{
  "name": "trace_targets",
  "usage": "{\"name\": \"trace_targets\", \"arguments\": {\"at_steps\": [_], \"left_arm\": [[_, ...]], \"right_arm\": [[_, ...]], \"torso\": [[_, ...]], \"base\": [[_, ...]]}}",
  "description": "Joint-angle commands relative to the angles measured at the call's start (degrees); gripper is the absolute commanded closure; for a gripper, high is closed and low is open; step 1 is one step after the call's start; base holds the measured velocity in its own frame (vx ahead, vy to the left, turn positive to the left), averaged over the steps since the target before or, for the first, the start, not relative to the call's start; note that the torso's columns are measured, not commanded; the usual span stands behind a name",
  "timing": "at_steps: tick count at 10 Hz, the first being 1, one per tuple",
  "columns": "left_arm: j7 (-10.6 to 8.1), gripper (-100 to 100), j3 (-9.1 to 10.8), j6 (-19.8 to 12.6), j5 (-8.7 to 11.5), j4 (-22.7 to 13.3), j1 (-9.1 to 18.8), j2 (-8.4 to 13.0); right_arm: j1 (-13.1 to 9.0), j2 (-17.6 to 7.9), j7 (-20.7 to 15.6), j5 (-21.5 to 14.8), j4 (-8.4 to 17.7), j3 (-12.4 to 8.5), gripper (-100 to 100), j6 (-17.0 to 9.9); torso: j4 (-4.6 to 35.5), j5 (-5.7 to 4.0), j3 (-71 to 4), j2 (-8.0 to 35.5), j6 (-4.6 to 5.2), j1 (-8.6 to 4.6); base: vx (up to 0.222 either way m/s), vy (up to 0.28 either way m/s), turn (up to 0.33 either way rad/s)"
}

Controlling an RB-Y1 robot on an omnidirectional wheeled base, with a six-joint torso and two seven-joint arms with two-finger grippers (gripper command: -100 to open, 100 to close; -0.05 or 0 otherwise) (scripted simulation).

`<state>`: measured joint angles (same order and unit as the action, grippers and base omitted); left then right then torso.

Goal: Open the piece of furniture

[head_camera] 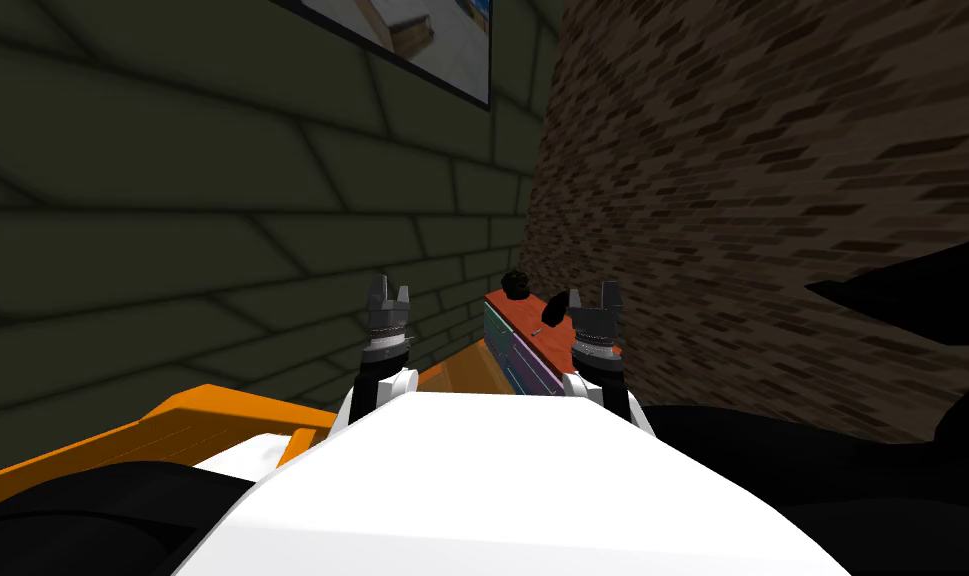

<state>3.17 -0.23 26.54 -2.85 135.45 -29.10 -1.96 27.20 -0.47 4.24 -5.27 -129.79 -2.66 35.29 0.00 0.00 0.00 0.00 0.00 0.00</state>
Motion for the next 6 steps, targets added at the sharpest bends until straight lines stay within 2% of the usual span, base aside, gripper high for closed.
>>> {"name": "trace_targets", "arguments": {"at_steps": [1, 6], "left_arm": [[0.0, 0, 0.0, 0.0, 0.0, 0.0, 0.0, 0.0], [0.0, 0, 0.0, 0.0, 0.0, 0.0, 0.0, 0.0]], "right_arm": [[0.0, 0.0, 0.0, 0.0, 0.0, 0.0, 0, 0.0], [0.0, 0.0, 0.0, 0.0, 0.0, 0.0, 0, 0.0]], "torso": [[2.3, 0.0, -4.7, 2.3, 0.0, 0.0], [22.7, 0.0, -45.4, 22.7, 0.0, 0.0]], "base": [[0.0, 0.0, 0.0], [0.0, 0.0, 0.0]]}}
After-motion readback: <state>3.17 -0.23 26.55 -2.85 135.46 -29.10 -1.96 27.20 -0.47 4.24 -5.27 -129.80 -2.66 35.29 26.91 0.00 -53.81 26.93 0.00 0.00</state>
